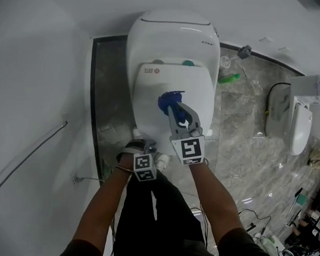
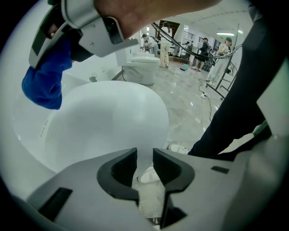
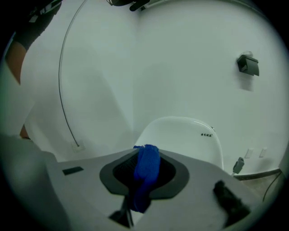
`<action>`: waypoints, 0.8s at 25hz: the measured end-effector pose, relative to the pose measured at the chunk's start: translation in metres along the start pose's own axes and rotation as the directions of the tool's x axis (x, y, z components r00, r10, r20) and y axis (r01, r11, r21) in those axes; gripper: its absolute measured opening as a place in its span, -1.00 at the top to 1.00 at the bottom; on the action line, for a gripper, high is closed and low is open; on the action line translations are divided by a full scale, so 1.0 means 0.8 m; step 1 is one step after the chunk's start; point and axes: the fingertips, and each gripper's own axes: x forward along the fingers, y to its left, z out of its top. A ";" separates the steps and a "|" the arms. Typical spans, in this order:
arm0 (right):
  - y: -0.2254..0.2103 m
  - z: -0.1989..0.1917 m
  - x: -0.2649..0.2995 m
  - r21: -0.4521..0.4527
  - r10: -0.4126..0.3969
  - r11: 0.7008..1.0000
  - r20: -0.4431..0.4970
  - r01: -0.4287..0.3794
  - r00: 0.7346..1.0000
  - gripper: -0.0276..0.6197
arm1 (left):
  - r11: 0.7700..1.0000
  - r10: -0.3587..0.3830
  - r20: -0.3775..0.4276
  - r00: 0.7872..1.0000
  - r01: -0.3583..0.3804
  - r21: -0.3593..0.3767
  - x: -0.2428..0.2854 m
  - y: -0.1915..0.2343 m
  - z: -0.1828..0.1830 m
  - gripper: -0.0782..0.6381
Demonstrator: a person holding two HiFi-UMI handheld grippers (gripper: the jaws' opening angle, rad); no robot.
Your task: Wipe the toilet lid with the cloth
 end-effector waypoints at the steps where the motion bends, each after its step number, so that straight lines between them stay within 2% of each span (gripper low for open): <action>1: 0.003 0.003 0.013 -0.008 0.013 1.000 -0.005 -0.013 1.000 0.73 | 1.000 -0.005 0.003 1.000 0.005 -0.014 0.000 0.001 0.001 0.46; 5: 0.010 0.019 0.069 -0.064 0.060 0.996 -0.020 -0.062 0.998 0.73 | 0.997 -0.012 0.022 1.000 0.013 -0.073 -0.002 0.007 0.003 0.60; 10: 0.009 0.028 0.137 -0.131 0.095 0.986 -0.058 -0.102 0.994 0.73 | 0.996 -0.004 0.041 0.999 0.007 -0.087 -0.001 0.009 0.002 0.61; 15: 0.011 -0.010 0.178 -0.160 0.112 0.977 -0.171 -0.140 0.979 0.73 | 0.994 -0.014 0.047 0.999 0.019 -0.108 0.000 0.008 0.001 0.61; 20: 0.007 -0.058 0.167 -0.161 0.124 0.971 -0.295 -0.178 0.947 0.69 | 0.994 -0.029 0.046 0.999 0.033 -0.105 0.002 0.008 -0.001 0.61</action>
